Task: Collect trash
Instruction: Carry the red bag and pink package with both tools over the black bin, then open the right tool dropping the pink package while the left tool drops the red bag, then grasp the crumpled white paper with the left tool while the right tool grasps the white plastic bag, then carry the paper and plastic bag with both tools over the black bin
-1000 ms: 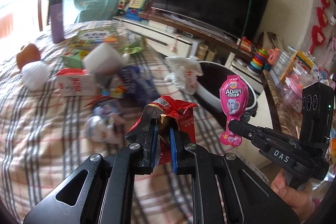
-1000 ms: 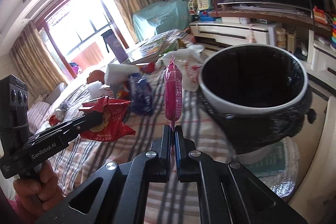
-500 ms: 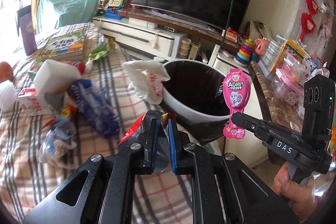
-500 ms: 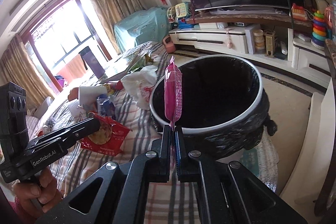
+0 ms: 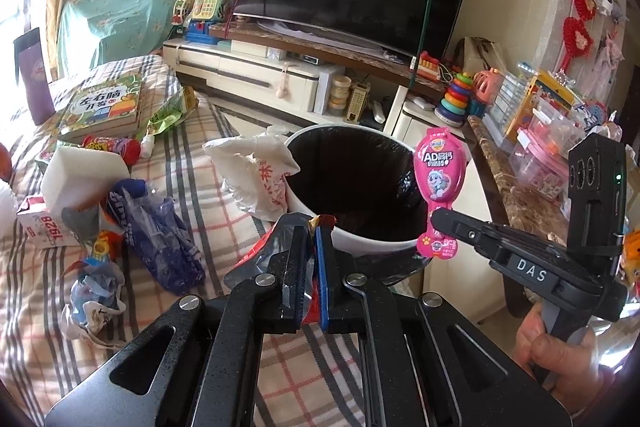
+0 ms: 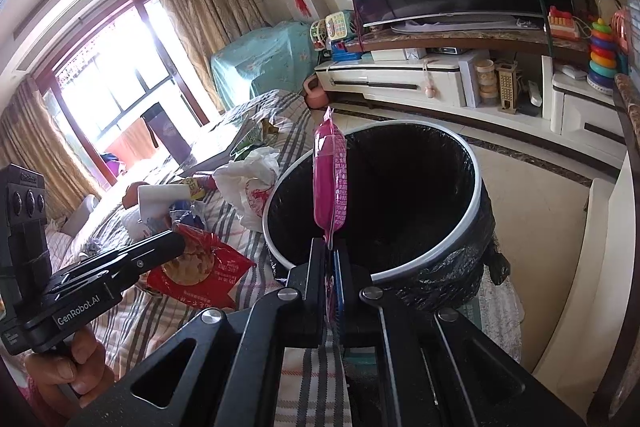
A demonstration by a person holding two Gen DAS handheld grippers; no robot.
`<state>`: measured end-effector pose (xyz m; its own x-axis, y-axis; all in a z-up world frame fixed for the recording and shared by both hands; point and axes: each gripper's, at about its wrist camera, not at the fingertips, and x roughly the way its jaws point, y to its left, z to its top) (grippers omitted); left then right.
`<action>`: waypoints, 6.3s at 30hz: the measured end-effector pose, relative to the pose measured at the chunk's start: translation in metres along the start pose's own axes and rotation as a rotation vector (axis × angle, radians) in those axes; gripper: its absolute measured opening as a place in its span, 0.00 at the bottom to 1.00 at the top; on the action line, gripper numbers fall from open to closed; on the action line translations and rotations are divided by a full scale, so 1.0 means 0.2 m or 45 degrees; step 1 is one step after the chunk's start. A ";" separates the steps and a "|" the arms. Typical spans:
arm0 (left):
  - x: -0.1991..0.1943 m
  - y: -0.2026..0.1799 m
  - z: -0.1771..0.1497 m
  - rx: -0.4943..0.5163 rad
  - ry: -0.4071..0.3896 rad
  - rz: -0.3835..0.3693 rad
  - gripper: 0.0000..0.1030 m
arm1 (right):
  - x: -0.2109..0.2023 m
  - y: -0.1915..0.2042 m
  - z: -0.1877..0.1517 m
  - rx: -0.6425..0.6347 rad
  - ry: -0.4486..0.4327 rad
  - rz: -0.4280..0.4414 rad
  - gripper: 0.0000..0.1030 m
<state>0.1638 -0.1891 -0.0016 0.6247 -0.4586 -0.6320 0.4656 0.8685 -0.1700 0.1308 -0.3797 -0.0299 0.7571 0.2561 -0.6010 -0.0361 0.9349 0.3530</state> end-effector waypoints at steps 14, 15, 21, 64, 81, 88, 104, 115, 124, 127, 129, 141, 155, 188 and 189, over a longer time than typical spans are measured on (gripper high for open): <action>0.01 -0.11 0.19 0.058 -0.087 -0.049 0.04 | 0.01 -0.10 0.13 0.018 -0.038 -0.031 0.03; 0.02 -0.12 0.21 0.057 -0.094 -0.051 0.04 | 0.02 -0.11 0.14 0.020 -0.037 -0.037 0.03; 0.12 -0.13 0.27 0.031 -0.093 -0.072 0.04 | 0.06 -0.15 0.18 0.026 -0.022 -0.061 0.03; -0.10 0.32 -0.13 -0.221 -0.006 0.149 0.64 | 0.17 0.16 0.09 -0.076 0.034 -0.044 0.93; -0.28 0.64 -0.33 -0.330 0.017 0.336 0.78 | 0.28 0.43 0.00 -0.215 0.093 0.025 0.95; -0.25 0.66 -0.35 -0.345 0.043 0.331 0.78 | 0.33 0.46 0.01 -0.249 0.104 0.025 0.95; -0.17 0.70 -0.32 -0.344 0.094 0.317 0.77 | 0.57 0.48 0.20 -0.358 0.112 -0.054 0.94; -0.09 0.72 -0.33 -0.347 0.124 0.262 0.36 | 0.63 0.44 0.17 -0.343 0.143 -0.084 0.26; -0.16 0.70 -0.35 -0.353 0.095 0.259 0.30 | 0.50 0.46 0.14 -0.330 0.083 -0.053 0.26; -0.19 0.68 -0.35 -0.342 0.080 0.252 0.30 | 0.44 0.47 0.12 -0.308 0.071 -0.021 0.25; -0.21 0.66 -0.35 -0.332 0.072 0.244 0.30 | 0.41 0.48 0.11 -0.300 0.062 -0.005 0.26; -0.23 0.51 -0.33 -0.275 0.060 0.159 0.30 | 0.22 0.46 -0.04 -0.232 0.064 0.033 0.26; -0.21 0.34 -0.25 -0.196 0.050 0.100 0.30 | 0.08 0.32 -0.06 -0.151 0.023 0.008 0.26; 0.07 0.04 0.01 -0.026 0.076 -0.013 0.30 | -0.01 -0.04 0.08 -0.027 -0.036 -0.145 0.26; 0.08 0.03 0.02 -0.023 0.077 -0.015 0.30 | 0.00 -0.04 0.09 -0.026 -0.037 -0.147 0.26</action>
<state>0.1790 -0.1920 -0.0090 0.5799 -0.4568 -0.6746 0.4611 0.8667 -0.1906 0.1423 -0.3925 -0.0201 0.7754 0.1395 -0.6159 0.0395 0.9627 0.2678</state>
